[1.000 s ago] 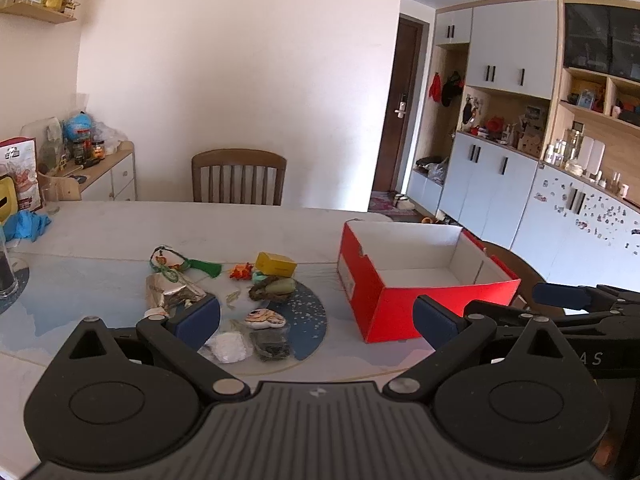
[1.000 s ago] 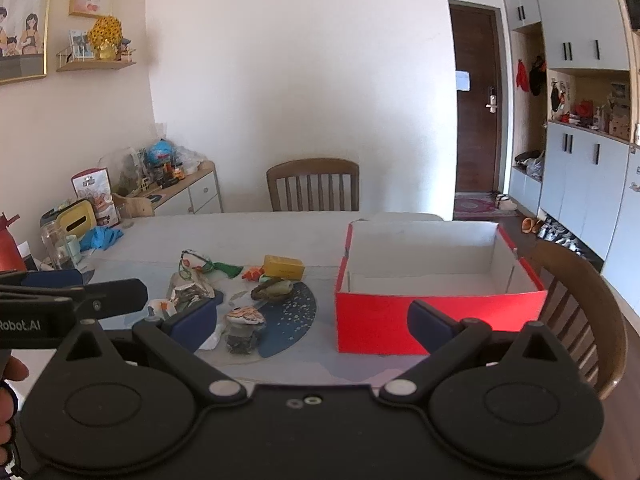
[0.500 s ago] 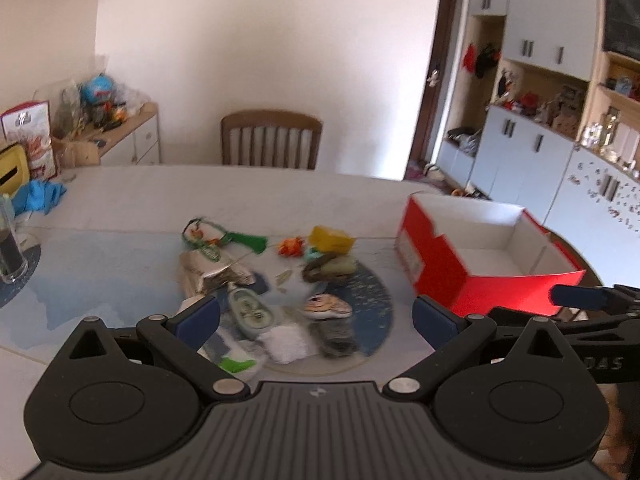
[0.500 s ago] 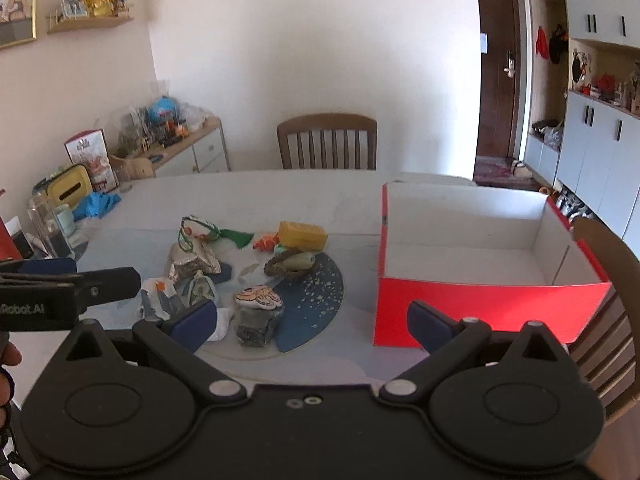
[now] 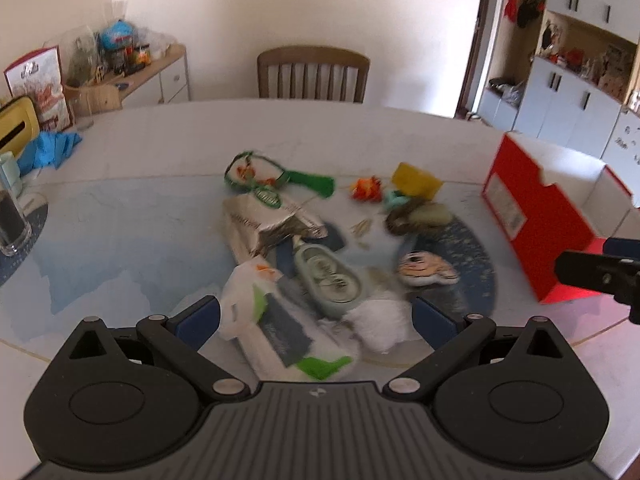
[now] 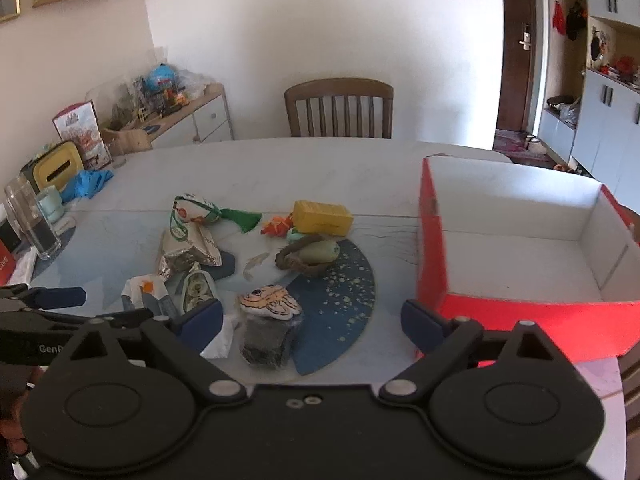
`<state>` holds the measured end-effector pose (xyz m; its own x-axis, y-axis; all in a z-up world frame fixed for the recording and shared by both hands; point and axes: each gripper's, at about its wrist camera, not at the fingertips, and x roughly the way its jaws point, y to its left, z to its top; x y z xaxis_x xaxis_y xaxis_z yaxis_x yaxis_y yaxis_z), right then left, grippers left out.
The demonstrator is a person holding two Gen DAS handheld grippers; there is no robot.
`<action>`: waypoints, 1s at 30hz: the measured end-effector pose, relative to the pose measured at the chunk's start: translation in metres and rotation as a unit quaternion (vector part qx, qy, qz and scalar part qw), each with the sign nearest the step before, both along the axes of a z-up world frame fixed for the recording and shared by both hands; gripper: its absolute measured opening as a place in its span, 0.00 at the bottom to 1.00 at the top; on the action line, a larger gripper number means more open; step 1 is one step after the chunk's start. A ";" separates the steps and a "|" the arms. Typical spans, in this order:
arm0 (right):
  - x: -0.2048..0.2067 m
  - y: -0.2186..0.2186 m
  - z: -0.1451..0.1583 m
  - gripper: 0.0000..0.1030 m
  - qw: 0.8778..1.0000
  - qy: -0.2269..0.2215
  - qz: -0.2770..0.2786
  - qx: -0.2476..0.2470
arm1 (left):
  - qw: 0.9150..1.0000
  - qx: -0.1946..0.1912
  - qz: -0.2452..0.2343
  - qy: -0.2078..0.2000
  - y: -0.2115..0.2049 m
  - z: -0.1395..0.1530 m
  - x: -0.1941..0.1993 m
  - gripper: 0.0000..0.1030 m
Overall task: Organize objects
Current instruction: 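Move both tools toward the clutter on the table, then grasp the white plastic bag with the left tool while the right tool grasps the cartoon face sticker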
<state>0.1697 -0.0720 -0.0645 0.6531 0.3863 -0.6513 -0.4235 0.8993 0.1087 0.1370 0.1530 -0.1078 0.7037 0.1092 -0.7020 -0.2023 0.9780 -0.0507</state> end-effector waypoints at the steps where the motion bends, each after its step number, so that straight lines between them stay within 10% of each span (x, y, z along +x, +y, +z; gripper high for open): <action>1: 0.004 0.004 -0.003 0.92 1.000 0.006 0.004 -0.002 | 1.000 -0.001 0.001 0.004 0.003 -0.003 0.003 0.99; 30: 0.087 0.080 -0.076 0.72 0.989 0.104 0.080 -0.063 | 0.994 -0.069 -0.035 0.083 0.048 -0.062 0.040 0.94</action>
<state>0.2567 0.0084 -0.1406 0.4370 0.3819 -0.8143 -0.5420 0.8344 0.1005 0.1767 0.2006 -0.1694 0.5799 -0.0408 -0.8137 -0.1516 0.9759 -0.1570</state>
